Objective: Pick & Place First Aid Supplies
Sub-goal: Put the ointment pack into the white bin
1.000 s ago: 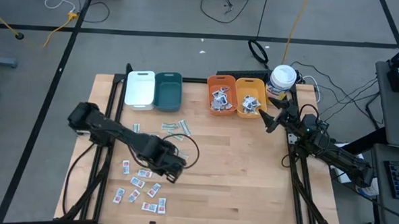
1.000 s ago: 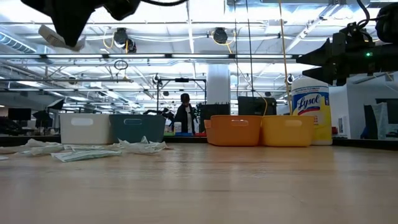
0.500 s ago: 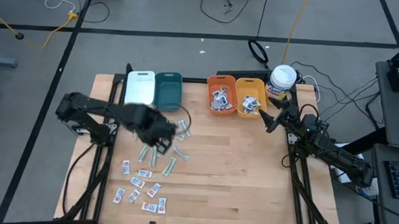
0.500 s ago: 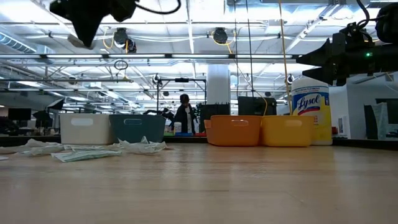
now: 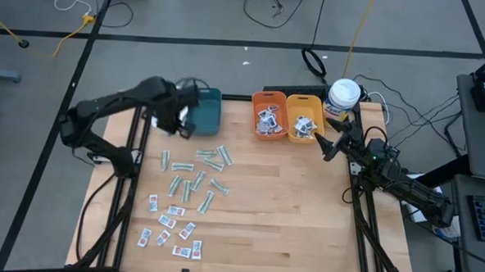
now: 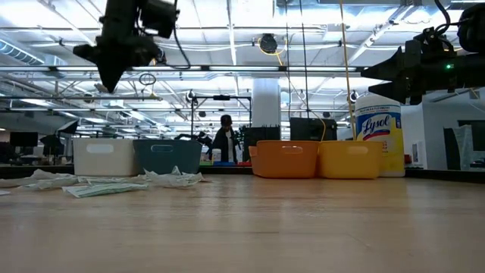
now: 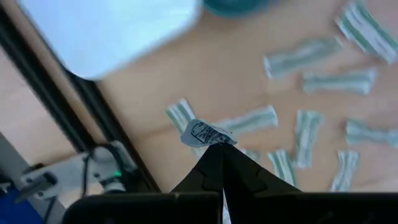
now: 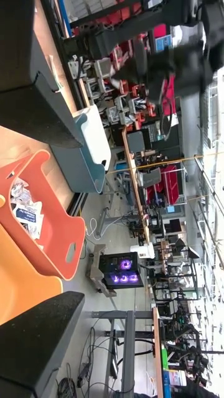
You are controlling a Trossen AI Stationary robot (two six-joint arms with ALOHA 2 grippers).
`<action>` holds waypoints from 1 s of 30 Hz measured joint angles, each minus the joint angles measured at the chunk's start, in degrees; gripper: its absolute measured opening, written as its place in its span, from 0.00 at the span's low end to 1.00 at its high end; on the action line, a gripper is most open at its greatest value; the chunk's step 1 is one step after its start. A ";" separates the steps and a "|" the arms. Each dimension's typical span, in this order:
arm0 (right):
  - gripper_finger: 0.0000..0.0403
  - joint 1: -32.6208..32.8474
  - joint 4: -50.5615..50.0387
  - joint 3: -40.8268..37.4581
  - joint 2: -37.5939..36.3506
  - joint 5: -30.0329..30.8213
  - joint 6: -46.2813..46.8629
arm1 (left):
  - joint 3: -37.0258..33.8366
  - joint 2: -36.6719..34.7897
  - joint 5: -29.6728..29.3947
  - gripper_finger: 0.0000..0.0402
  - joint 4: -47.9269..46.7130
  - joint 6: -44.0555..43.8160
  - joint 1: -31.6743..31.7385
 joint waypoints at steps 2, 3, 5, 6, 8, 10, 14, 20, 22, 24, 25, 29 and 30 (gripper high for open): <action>0.97 -0.02 0.00 -0.02 0.00 -0.02 -0.02 | -0.05 0.49 -0.30 0.00 0.55 2.87 4.89; 0.97 -0.01 0.01 0.00 0.00 -0.02 -0.01 | -0.09 0.59 -0.58 0.00 1.22 4.25 7.17; 0.97 -0.01 0.02 -0.02 0.00 -0.01 -0.02 | -0.04 0.53 -1.18 0.00 2.12 6.99 11.54; 0.97 0.00 0.01 -0.02 0.00 -0.02 0.00 | -0.04 0.56 -1.47 0.00 2.41 8.18 13.45; 0.97 -0.02 0.01 0.00 0.00 -0.02 -0.01 | -0.04 0.72 -1.66 0.00 3.15 10.15 16.83; 0.97 0.00 0.02 -0.02 0.00 -0.02 0.00 | -0.04 0.77 -1.63 0.00 4.56 12.20 19.84; 0.97 -0.02 0.01 -0.02 0.02 -0.02 -0.02 | -0.04 2.57 -1.54 0.00 6.36 14.10 24.16; 0.97 -0.02 0.00 -0.02 0.02 -0.02 -0.02 | -0.04 6.62 -2.97 0.00 8.47 15.57 27.31; 0.97 -0.02 0.02 -0.01 0.02 -0.02 -0.02 | 0.00 8.14 -4.52 0.00 10.09 15.52 27.59; 0.97 0.00 0.00 -0.02 0.01 -0.01 0.00 | 0.00 10.02 -5.69 0.00 12.16 15.29 27.61; 0.97 -0.01 0.01 -0.01 0.01 -0.02 -0.01 | 0.00 10.90 -6.21 0.00 13.40 15.11 27.61; 0.97 0.00 0.00 -0.01 0.01 -0.02 -0.01 | 0.00 14.95 -8.08 0.00 17.04 14.41 27.57; 0.97 0.00 0.00 0.00 0.00 -0.02 -0.02 | 0.00 15.89 -8.59 0.00 17.78 14.39 27.57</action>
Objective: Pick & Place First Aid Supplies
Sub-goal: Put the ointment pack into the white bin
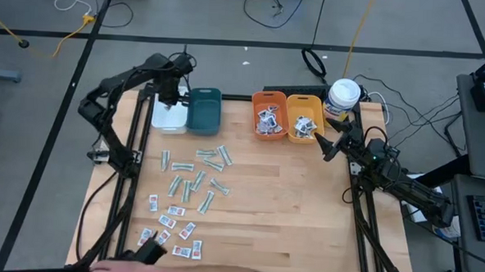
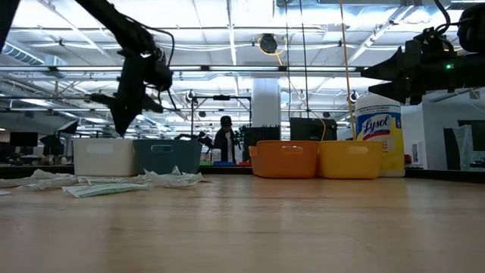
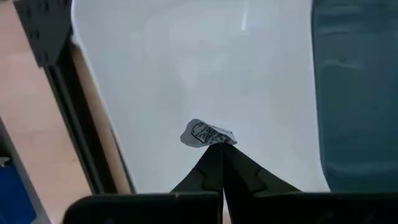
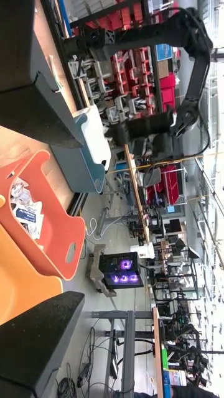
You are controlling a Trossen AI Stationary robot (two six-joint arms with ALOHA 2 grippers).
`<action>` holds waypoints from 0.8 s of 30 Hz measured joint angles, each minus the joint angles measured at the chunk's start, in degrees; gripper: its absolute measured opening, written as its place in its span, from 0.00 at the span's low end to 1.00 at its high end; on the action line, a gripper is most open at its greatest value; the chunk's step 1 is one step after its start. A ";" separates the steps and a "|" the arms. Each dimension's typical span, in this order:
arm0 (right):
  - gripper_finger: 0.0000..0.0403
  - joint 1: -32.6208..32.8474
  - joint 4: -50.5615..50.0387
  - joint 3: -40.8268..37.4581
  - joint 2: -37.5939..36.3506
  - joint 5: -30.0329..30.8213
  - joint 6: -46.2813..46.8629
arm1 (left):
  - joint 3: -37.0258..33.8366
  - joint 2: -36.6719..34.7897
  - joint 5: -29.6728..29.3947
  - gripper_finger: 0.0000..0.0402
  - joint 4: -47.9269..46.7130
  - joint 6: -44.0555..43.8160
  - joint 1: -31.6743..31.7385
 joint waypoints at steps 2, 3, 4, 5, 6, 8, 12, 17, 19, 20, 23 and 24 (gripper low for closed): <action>0.97 0.00 0.00 0.00 0.02 0.00 0.02 | 0.00 1.91 -1.49 0.00 1.56 -0.64 0.00; 0.97 -0.02 0.00 -0.02 0.01 0.00 0.00 | 0.00 2.87 -1.91 0.00 2.19 -0.81 0.00; 0.97 -0.01 0.00 -0.02 0.01 0.00 0.01 | 0.00 3.80 -2.10 0.00 2.95 -0.82 0.13; 0.97 -0.01 0.00 -0.01 0.02 0.00 0.01 | 0.00 4.68 -2.36 0.00 3.64 -0.82 0.26; 0.97 -0.02 0.01 -0.01 0.01 0.00 0.01 | 0.00 5.44 -2.72 0.00 4.30 -0.89 0.38; 0.97 0.00 0.00 -0.01 0.02 0.00 0.00 | 0.00 6.86 -2.91 0.00 5.21 -1.40 0.76; 0.97 -0.02 0.00 -0.02 0.02 0.00 0.00 | 0.00 8.88 -2.91 0.00 6.69 -1.53 1.44; 0.97 0.00 0.01 -0.02 0.01 0.00 0.01 | 0.00 9.26 -2.89 0.01 7.63 -1.98 1.81; 0.97 0.00 0.02 0.00 0.02 0.00 0.02 | 0.00 9.25 -2.86 0.02 7.71 -3.39 1.77; 0.97 -0.01 0.00 -0.01 0.00 0.00 0.01 | 0.00 9.25 -2.73 0.04 7.61 -3.66 1.84; 0.97 -0.02 0.02 -0.02 0.00 0.00 0.02 | 0.00 9.22 -0.66 0.13 7.50 -3.09 1.97; 0.97 -0.02 0.00 -0.02 0.02 0.00 0.02 | 0.00 9.22 -0.14 0.17 7.48 -3.01 1.97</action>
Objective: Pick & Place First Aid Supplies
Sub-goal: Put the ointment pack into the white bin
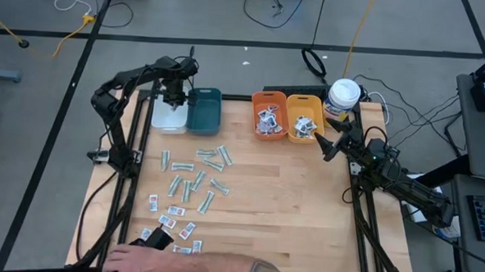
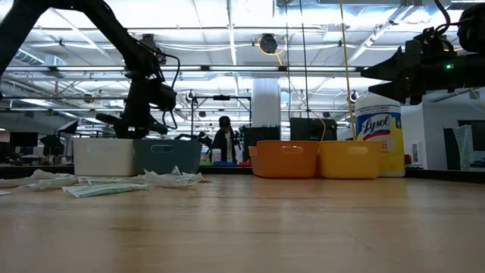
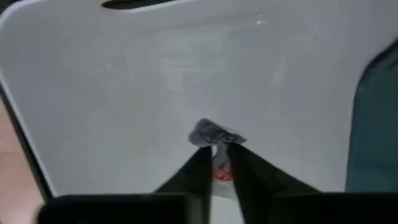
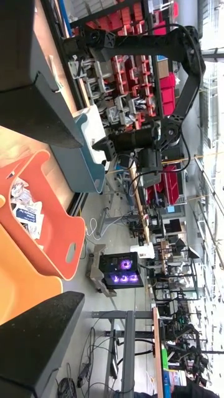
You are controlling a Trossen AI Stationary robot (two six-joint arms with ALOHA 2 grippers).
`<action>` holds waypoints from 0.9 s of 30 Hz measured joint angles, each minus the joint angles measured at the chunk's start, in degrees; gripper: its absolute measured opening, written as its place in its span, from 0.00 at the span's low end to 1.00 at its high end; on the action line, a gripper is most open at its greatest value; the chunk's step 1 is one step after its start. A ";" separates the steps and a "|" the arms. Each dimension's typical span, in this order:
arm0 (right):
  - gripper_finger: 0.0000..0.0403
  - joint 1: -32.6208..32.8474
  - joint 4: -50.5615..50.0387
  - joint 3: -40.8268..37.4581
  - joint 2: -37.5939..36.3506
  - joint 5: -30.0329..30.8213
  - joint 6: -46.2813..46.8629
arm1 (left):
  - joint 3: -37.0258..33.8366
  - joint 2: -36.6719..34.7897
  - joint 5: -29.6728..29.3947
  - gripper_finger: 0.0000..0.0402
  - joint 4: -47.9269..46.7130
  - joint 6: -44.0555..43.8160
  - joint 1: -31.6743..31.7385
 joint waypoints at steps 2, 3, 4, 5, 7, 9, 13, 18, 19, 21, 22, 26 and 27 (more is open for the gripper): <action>0.97 0.01 0.00 0.01 -0.01 0.00 -0.01 | 0.00 0.00 0.75 0.27 -0.09 0.07 0.00; 0.97 0.00 0.00 0.01 -0.01 0.01 -0.02 | 0.00 0.00 0.95 0.33 -0.18 0.07 0.00; 0.97 0.01 0.01 0.01 -0.01 0.01 -0.01 | 0.00 0.00 1.17 0.38 -0.42 -0.10 0.00; 0.97 0.01 0.01 0.00 -0.01 0.00 -0.01 | 0.00 0.00 1.22 0.44 -0.68 -0.37 0.00; 0.97 0.00 0.00 0.00 0.00 0.00 0.00 | 0.00 -0.01 1.31 0.54 -0.74 -0.36 0.00; 0.97 0.02 0.00 0.00 0.00 0.00 0.00 | 0.00 -0.04 1.31 0.62 -0.64 -0.44 0.00; 0.97 0.02 0.00 0.02 0.00 0.00 -0.02 | 0.00 -0.16 2.76 0.73 -0.62 -1.24 0.02; 0.97 0.01 0.00 0.01 0.00 0.00 -0.01 | 0.00 -1.29 3.04 0.77 -0.61 -0.61 0.00; 0.97 0.01 0.00 0.02 -0.02 0.00 -0.01 | -0.02 -1.58 3.04 0.77 -0.61 -0.60 0.00; 0.97 0.02 0.00 0.00 0.00 0.00 -0.02 | -0.02 -2.58 2.89 0.76 -0.47 -0.40 0.00; 0.97 0.00 0.00 0.01 -0.01 0.00 -0.01 | -0.02 -3.41 2.89 0.76 -0.45 0.05 0.00; 0.97 0.02 0.00 0.00 -0.01 0.00 0.00 | -0.02 -8.18 3.61 0.72 -1.10 5.37 -0.27; 0.97 0.01 0.00 0.00 -0.01 0.00 0.00 | -0.02 -9.52 4.14 0.72 -1.62 7.47 -0.67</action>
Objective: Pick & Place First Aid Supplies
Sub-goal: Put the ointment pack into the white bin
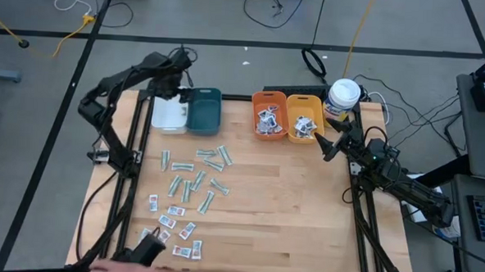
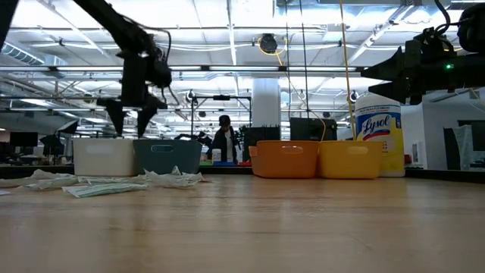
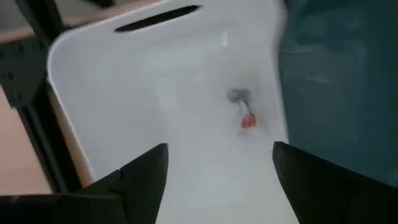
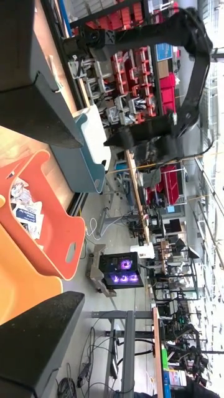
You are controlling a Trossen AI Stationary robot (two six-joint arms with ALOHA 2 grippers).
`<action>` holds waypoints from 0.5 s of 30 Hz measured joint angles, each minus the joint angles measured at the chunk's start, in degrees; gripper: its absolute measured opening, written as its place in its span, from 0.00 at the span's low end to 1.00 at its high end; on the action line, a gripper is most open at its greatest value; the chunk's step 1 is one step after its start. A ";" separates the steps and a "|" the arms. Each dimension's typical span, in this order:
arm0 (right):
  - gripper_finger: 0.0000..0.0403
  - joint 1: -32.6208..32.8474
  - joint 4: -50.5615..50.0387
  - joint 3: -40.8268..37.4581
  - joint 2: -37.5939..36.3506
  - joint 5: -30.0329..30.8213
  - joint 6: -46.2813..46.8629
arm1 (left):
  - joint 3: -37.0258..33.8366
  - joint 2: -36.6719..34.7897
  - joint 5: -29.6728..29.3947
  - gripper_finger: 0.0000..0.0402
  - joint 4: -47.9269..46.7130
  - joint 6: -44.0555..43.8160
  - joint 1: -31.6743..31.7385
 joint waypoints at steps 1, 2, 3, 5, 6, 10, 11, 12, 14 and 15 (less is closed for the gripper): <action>0.97 -0.01 0.00 0.01 0.02 0.00 0.00 | 0.00 -1.30 0.51 0.71 -0.52 2.04 -0.60; 0.97 0.01 0.00 0.00 0.02 0.00 -0.02 | 0.00 -2.52 0.93 0.70 -0.99 4.06 -1.34; 0.97 0.00 0.01 -0.01 0.02 0.00 -0.01 | 0.00 -3.62 1.33 0.69 -1.55 5.85 -2.13; 0.97 -0.01 0.00 0.00 0.01 0.00 -0.02 | 0.00 -5.83 1.97 0.68 -2.93 9.41 -3.95; 0.97 0.01 0.00 0.01 0.01 0.00 -0.02 | 0.00 -6.92 2.19 0.67 -3.46 11.21 -4.86; 0.97 -0.01 0.00 -0.01 0.01 0.00 -0.02 | 0.00 -10.16 1.86 0.67 -4.94 19.58 -9.05; 0.97 0.00 0.02 0.01 0.00 0.00 -0.02 | 0.00 -10.82 1.91 0.67 -5.17 21.87 -10.18; 0.97 -0.01 0.00 0.01 0.00 0.00 -0.02 | 0.00 -11.42 2.14 0.68 -5.61 24.25 -11.21; 0.97 0.01 0.00 0.01 0.00 0.00 0.00 | 0.00 -12.30 2.27 0.68 -6.69 28.45 -13.73; 0.97 0.00 0.00 0.01 0.00 0.00 -0.02 | 0.00 -12.56 2.29 0.69 -7.40 30.56 -14.96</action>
